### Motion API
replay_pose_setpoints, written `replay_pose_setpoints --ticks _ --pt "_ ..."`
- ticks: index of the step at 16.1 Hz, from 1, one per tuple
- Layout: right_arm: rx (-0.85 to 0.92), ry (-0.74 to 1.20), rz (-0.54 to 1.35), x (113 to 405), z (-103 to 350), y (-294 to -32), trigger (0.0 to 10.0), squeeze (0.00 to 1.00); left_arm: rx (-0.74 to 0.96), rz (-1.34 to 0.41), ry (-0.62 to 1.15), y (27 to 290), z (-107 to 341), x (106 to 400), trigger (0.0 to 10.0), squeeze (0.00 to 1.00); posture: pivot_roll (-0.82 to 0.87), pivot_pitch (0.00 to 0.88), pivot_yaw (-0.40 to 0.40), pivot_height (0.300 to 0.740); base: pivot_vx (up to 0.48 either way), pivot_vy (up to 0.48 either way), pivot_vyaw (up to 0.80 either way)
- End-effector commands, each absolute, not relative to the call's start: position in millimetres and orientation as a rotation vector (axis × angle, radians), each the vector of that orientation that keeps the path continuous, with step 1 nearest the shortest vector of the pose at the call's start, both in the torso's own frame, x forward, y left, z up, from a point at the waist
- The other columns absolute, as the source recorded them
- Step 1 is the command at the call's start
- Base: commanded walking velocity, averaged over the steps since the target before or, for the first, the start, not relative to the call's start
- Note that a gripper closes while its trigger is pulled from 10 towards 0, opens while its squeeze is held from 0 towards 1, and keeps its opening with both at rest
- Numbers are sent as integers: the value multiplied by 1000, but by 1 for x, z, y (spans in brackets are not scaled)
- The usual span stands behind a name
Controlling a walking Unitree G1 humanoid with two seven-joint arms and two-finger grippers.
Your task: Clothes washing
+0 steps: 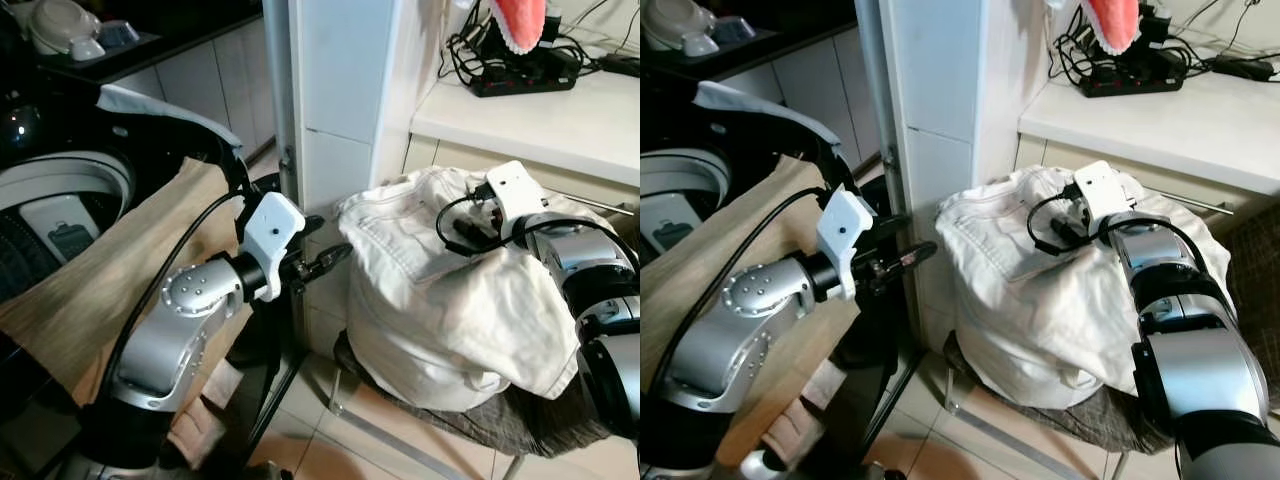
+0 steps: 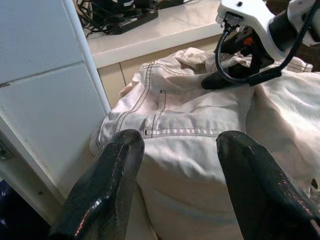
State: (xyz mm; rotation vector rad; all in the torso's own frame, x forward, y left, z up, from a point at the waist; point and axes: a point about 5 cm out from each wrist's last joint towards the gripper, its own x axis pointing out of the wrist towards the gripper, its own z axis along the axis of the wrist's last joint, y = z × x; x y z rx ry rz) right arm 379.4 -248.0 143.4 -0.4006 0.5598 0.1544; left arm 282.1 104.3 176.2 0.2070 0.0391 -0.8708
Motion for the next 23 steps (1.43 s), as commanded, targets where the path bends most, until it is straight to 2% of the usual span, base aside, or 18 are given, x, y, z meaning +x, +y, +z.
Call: replay_pose_setpoints --ticks 1,2,16,23 --pt "-409 632 118 373 132 -256 8039 0 213 -893 40 104 178 279 10000 0 3 0 27 740 0 0 0" --pt "-405 631 113 373 132 -257 0 0 215 -896 41 104 178 279 10000 0 3 0 27 740 0 0 0" --pt "-368 592 72 375 140 -266 0 0 212 -905 41 99 178 282 10000 0 -16 0 43 740 0 0 0" --pt "-282 520 45 377 154 -275 0 0 210 -907 39 97 177 283 10000 0 -31 0 58 740 0 0 0"
